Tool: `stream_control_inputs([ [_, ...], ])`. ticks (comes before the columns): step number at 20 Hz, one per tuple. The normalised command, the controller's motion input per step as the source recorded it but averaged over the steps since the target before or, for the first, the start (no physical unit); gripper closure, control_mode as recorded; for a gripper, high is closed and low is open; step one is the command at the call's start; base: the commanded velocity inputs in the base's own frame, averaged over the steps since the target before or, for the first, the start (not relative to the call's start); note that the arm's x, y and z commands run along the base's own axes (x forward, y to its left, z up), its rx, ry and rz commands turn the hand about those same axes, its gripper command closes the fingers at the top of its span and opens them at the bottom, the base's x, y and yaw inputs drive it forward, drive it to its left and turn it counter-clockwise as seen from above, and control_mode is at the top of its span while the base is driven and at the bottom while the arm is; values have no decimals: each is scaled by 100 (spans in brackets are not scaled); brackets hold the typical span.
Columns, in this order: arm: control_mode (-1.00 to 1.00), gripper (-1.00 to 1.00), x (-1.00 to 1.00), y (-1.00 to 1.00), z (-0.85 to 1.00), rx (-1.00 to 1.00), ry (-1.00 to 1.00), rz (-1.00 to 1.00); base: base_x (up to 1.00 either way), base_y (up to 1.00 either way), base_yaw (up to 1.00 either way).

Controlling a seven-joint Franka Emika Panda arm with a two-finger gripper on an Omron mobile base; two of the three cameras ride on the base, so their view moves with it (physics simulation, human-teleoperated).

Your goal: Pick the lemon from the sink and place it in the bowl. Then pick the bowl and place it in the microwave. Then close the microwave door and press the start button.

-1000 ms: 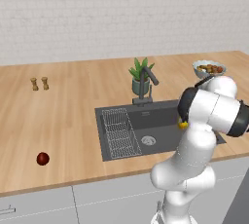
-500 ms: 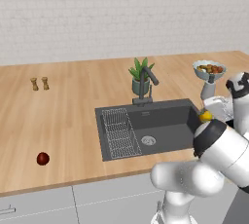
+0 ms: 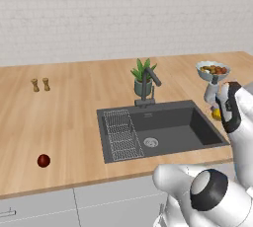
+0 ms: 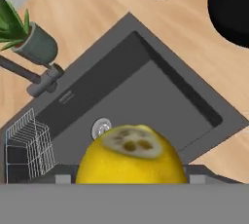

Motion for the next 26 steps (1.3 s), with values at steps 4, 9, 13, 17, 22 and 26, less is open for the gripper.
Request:
stream_control_inputs([
  [4,-100,100,0,-22,0,-50,15,-69,0,0,0],
  [9,-100,100,1,-79,15,-48,37,-48,0,0,0],
  [13,-100,100,0,-92,61,-26,48,-30,0,0,0],
  [17,-100,100,0,-70,66,7,36,1,0,0,0],
  [22,-100,100,-5,-56,45,28,18,12,0,0,0],
  [26,-100,100,0,-63,21,38,20,9,0,0,0],
])
